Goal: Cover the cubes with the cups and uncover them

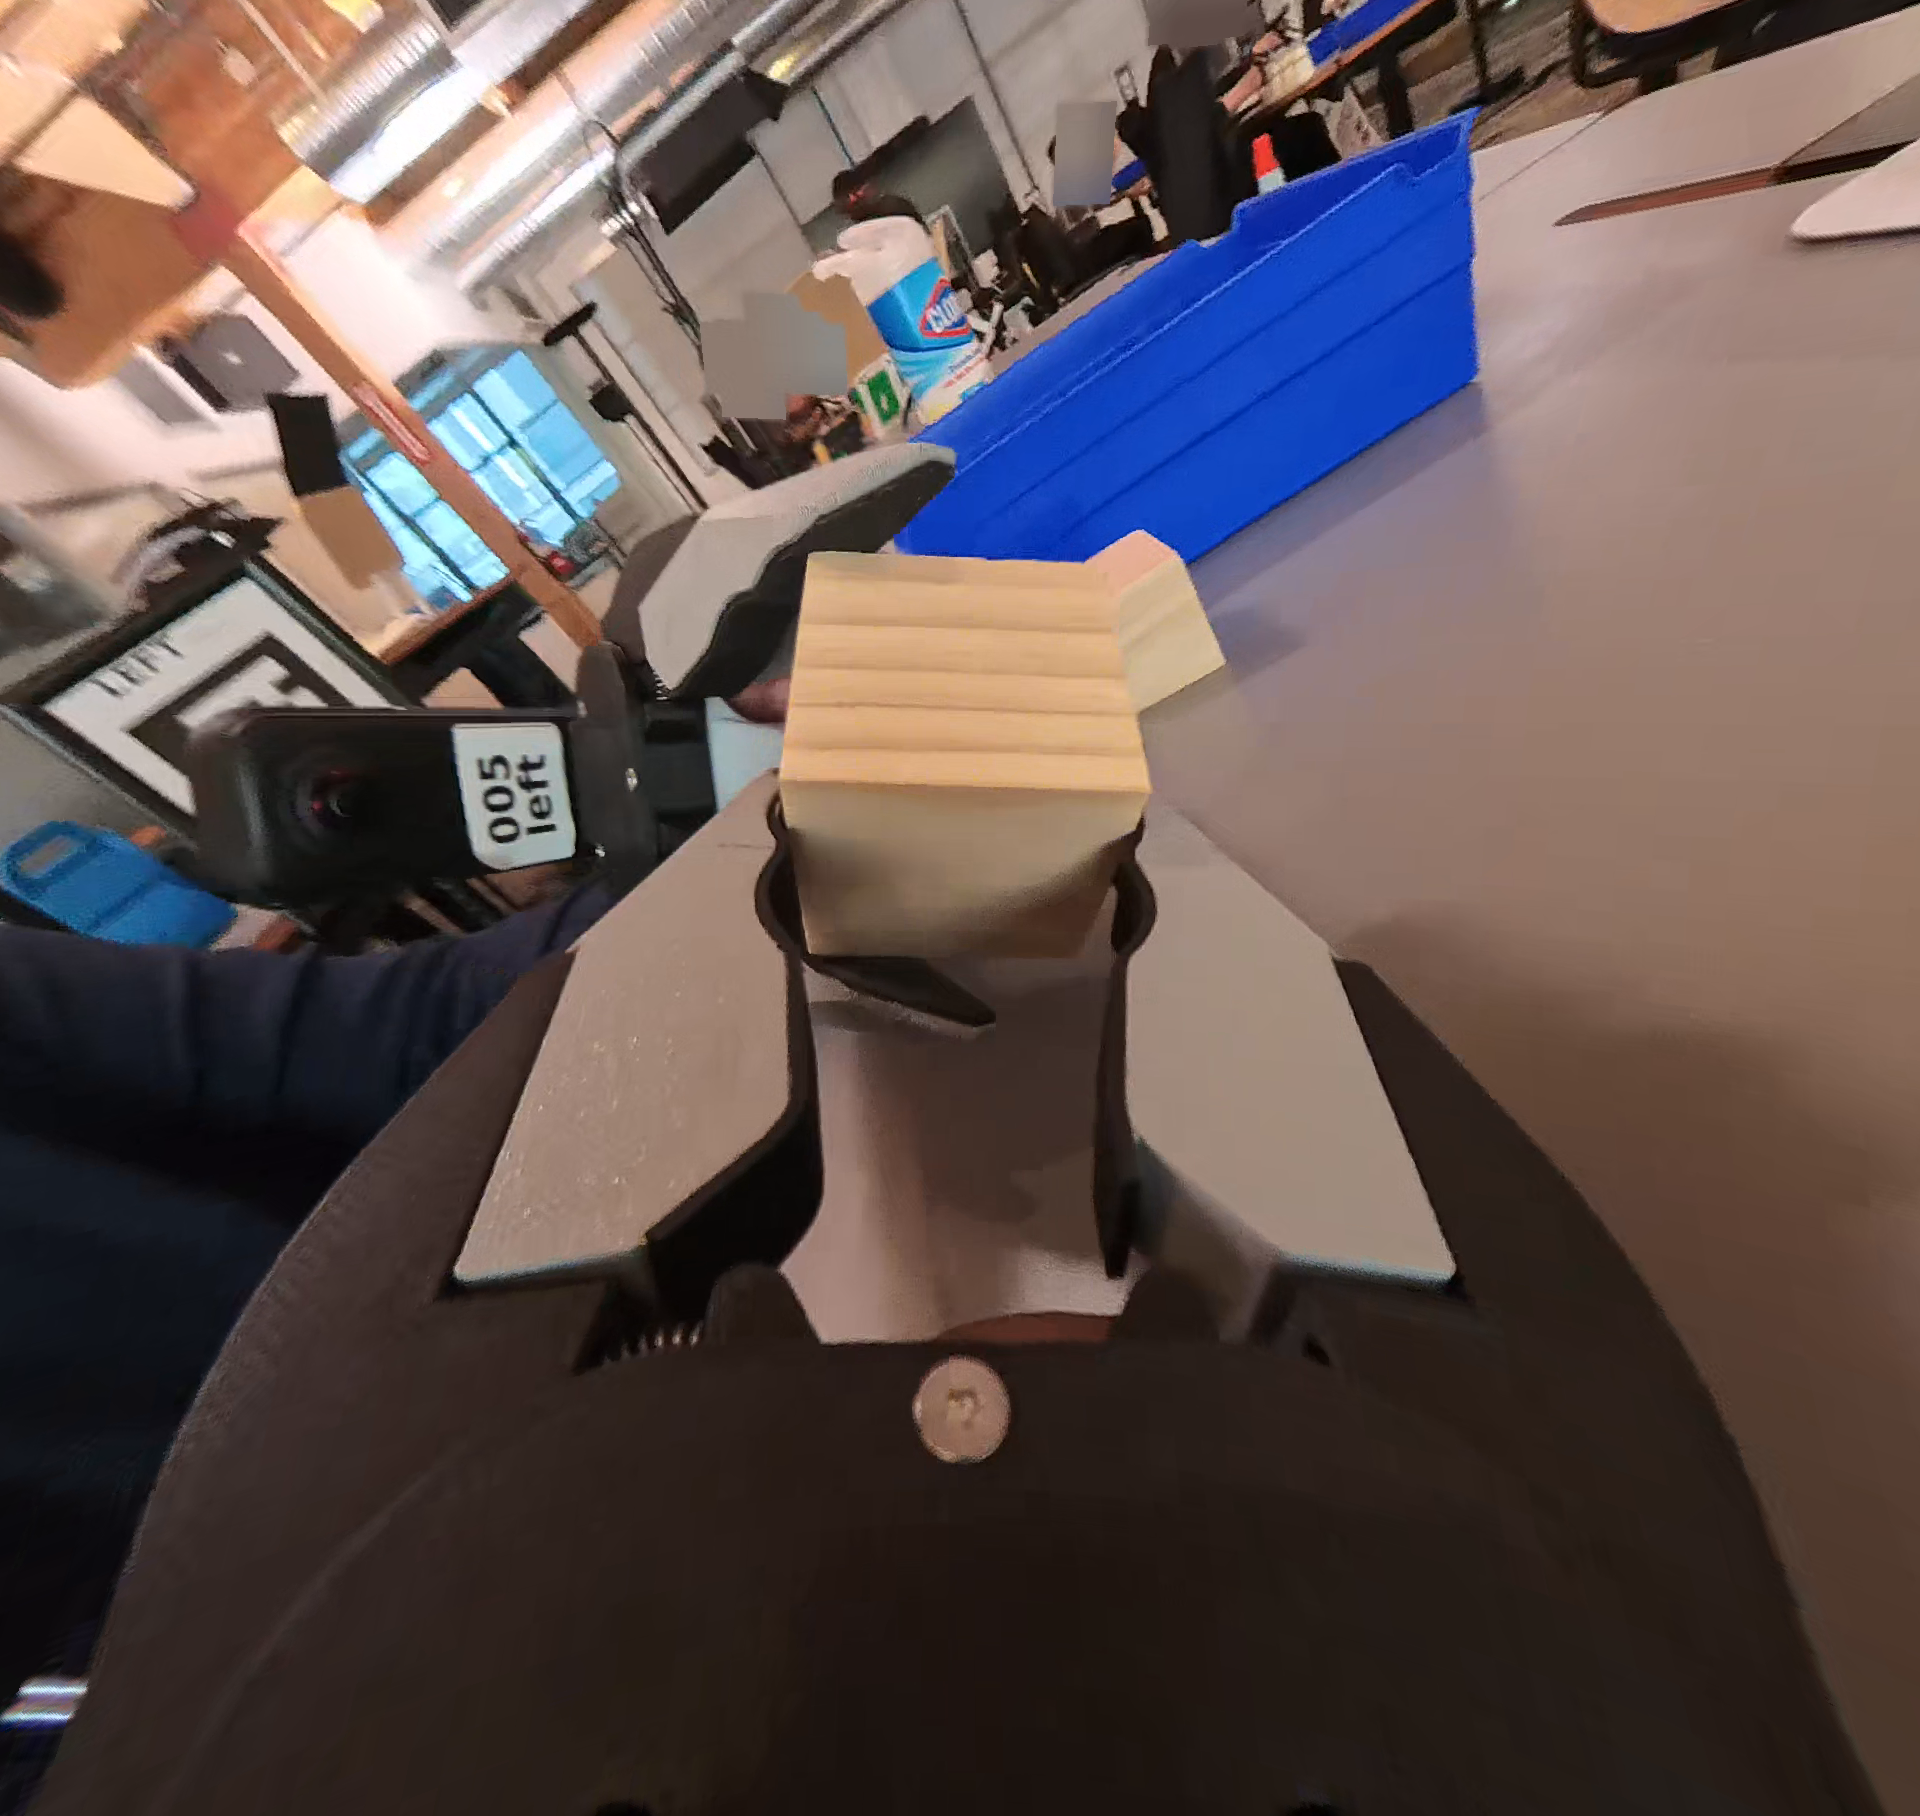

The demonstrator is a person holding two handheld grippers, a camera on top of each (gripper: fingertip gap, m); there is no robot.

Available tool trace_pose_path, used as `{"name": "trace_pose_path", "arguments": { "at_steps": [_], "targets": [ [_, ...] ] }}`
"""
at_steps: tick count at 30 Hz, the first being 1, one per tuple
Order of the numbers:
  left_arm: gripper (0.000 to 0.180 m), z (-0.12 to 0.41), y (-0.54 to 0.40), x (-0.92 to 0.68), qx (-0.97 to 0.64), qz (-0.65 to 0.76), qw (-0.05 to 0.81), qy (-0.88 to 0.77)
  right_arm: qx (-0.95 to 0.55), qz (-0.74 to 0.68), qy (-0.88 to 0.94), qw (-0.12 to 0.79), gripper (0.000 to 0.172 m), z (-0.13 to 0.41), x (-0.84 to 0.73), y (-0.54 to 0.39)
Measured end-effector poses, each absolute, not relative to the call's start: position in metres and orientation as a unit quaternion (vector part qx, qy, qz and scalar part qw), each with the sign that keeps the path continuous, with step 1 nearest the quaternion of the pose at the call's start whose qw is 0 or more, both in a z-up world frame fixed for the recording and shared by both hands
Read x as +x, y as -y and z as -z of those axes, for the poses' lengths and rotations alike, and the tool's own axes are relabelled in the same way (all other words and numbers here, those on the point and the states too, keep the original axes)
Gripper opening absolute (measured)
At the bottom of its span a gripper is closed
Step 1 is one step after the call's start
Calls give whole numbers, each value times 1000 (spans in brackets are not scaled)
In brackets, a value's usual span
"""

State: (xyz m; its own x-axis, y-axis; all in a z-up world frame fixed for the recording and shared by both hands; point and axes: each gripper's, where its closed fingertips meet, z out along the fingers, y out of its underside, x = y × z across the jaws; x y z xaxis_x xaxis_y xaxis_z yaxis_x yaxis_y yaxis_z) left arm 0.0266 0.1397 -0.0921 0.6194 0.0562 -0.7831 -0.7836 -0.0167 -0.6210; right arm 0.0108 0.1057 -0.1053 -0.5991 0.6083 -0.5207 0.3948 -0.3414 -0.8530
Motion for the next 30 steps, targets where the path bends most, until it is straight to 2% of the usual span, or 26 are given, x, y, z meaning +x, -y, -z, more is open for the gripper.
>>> {"name": "trace_pose_path", "arguments": {
  "at_steps": [7, 14, 30],
  "targets": [
    [83, 98, -144, 20, -645, -353, 625, -262, -451, -654, 592, 137, 57, 112, 5, -115],
    [83, 103, -145, 17, -645, -373, 611, -267, -457, -636, 602, 156, 56, 117, 3, -118],
    [83, 95, -131, 42, -626, -293, 658, -299, -412, -681, 604, 37, 57, 111, 24, -97]
  ]
}}
